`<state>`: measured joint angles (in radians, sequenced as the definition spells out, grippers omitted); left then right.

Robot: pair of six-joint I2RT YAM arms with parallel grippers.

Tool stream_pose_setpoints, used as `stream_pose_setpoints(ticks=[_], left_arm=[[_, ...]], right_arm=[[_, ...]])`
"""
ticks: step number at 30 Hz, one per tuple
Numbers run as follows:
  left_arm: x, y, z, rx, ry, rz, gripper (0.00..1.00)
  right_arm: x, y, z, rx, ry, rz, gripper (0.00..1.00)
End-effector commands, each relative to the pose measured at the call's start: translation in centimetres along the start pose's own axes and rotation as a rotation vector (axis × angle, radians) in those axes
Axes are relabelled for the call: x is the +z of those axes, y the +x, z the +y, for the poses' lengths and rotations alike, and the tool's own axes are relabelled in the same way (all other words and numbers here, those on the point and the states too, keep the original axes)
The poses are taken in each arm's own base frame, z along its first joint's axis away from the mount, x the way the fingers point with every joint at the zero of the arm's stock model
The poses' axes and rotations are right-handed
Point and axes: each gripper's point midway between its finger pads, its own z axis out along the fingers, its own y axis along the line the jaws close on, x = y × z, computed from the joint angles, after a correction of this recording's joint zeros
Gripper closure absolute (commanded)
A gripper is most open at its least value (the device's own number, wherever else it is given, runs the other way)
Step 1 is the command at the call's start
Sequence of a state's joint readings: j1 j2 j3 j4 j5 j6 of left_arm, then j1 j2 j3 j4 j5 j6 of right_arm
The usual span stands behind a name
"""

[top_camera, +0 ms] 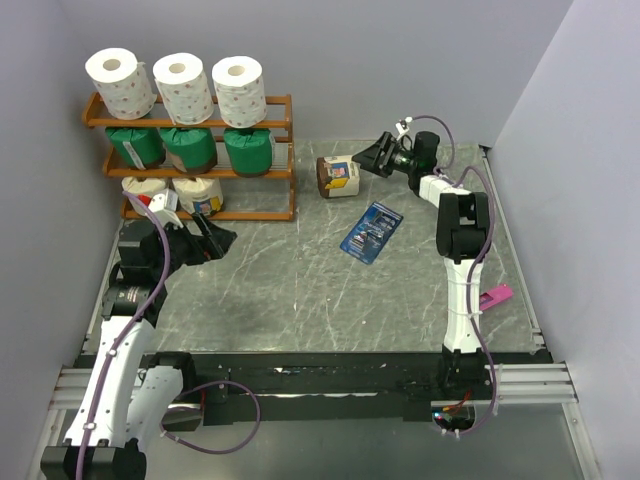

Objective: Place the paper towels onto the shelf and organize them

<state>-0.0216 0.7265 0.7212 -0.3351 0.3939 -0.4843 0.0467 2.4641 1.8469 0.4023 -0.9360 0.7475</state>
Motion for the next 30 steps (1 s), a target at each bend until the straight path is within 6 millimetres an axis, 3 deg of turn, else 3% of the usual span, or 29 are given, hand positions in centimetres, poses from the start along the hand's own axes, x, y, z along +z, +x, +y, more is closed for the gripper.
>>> stream_pose_setpoints(ticks=[1, 7, 25, 30], left_arm=[[-0.1, -1.1, -0.5, 0.03, 0.008, -0.027, 0.03], [-0.2, -1.1, -0.4, 0.031, 0.003, -0.031, 0.04], [-0.1, -1.1, -0.3, 0.027, -0.002, -0.027, 0.04], [-0.2, -1.2, -0.2, 0.029, -0.008, -0.035, 0.04]], right_arm=[[1.3, -0.8, 2.0, -0.06, -0.06, -0.025, 0.17], [2.4, 0.5, 2.4, -0.039, -0.079, 0.015, 0.18], [3.2, 2.7, 3.0, 0.036, -0.174, 0.087, 0.27], [2.7, 2.7, 4.5, 0.02, -0.229, 0.085, 0.45]])
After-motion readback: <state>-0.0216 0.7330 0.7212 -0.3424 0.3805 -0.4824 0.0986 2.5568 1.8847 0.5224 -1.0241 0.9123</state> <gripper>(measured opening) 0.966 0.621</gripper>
